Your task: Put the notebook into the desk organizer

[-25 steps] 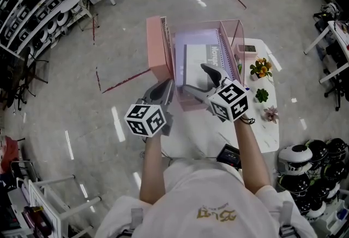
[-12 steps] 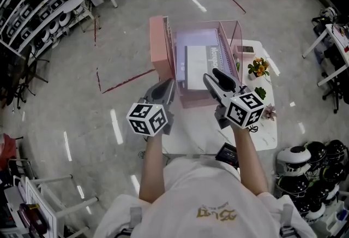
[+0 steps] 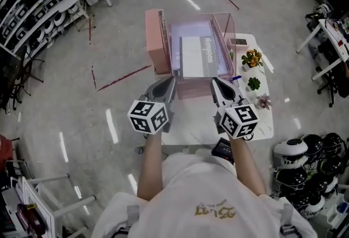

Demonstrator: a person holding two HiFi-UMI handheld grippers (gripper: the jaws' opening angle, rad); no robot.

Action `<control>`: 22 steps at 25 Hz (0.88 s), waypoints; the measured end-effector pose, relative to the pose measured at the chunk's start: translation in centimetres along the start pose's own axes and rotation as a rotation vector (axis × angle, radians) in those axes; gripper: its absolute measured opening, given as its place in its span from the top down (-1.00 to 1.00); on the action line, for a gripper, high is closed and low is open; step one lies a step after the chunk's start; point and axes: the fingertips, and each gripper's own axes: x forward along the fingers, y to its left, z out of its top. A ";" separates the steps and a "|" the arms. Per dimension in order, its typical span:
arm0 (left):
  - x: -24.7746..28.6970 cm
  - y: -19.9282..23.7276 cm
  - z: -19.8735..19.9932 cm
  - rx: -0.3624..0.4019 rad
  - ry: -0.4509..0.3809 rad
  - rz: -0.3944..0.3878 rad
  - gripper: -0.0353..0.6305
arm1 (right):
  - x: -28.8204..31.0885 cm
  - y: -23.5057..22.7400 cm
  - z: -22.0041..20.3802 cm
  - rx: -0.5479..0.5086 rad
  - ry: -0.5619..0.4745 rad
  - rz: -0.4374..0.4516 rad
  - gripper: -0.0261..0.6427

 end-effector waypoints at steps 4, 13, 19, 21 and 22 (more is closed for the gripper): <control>-0.7 -0.2 -0.2 -0.007 -0.010 0.002 0.84 | -0.7 -0.3 -0.2 -0.013 0.001 -0.049 0.89; -1.4 -0.8 -0.1 -0.006 -0.018 -0.005 0.84 | -1.7 -0.7 -0.1 -0.082 0.012 -0.120 0.89; -1.2 -1.1 -0.6 -0.011 -0.004 -0.016 0.84 | -2.0 -0.8 -0.3 -0.090 0.017 -0.121 0.89; -1.1 -1.3 -0.8 -0.014 -0.002 -0.020 0.84 | -2.2 -0.8 -0.4 -0.092 0.019 -0.119 0.89; -1.1 -1.3 -0.8 -0.015 -0.001 -0.022 0.84 | -2.3 -0.8 -0.5 -0.092 0.021 -0.119 0.89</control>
